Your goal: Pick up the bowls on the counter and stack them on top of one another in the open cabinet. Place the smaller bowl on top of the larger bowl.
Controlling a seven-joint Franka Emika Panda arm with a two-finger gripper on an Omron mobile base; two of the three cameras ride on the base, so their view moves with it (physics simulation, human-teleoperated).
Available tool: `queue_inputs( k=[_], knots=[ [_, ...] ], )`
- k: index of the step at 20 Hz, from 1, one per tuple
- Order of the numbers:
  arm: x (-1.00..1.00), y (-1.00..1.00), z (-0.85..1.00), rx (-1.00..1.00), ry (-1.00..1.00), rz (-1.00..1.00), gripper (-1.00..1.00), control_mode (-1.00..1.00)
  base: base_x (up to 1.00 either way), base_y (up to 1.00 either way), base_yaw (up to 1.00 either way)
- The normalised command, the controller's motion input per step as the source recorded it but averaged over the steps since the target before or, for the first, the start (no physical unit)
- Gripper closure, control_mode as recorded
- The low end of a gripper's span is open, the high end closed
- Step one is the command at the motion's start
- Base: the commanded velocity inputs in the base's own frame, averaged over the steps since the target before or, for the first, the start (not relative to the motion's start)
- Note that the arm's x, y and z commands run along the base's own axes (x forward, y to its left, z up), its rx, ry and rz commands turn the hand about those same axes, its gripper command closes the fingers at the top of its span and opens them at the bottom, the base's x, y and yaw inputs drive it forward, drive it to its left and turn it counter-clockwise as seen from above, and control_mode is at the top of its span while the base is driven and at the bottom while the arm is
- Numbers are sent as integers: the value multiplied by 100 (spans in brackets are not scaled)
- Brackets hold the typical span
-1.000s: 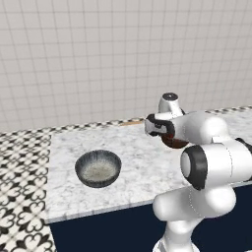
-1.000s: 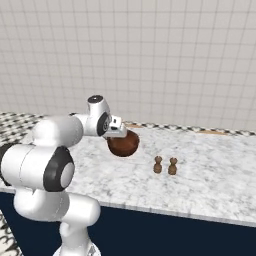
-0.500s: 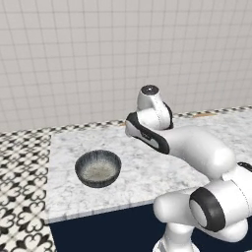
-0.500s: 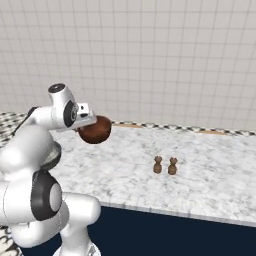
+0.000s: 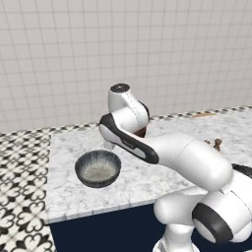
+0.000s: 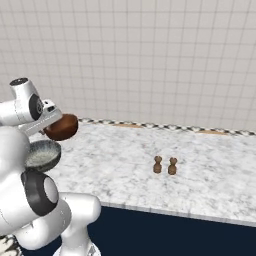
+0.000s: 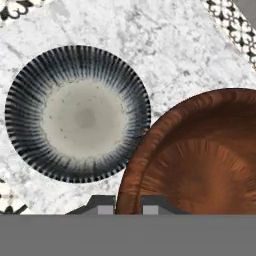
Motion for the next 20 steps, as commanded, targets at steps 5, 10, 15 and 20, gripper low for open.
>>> queue_inputs(
  k=[5, 10, 15, 20],
  knots=[
    [-27, 100, -60, -5, 3, 44, 100, -100, 0, 0, 0],
    [6, 78, -66, -1, 4, 33, 100, -100, 0, 0, 0],
    [2, 24, -49, 0, 2, 15, 100, -100, 0, 0, 0],
    [11, 0, -25, -1, 7, 3, -100, -100, 0, 0, 0]
  ],
)
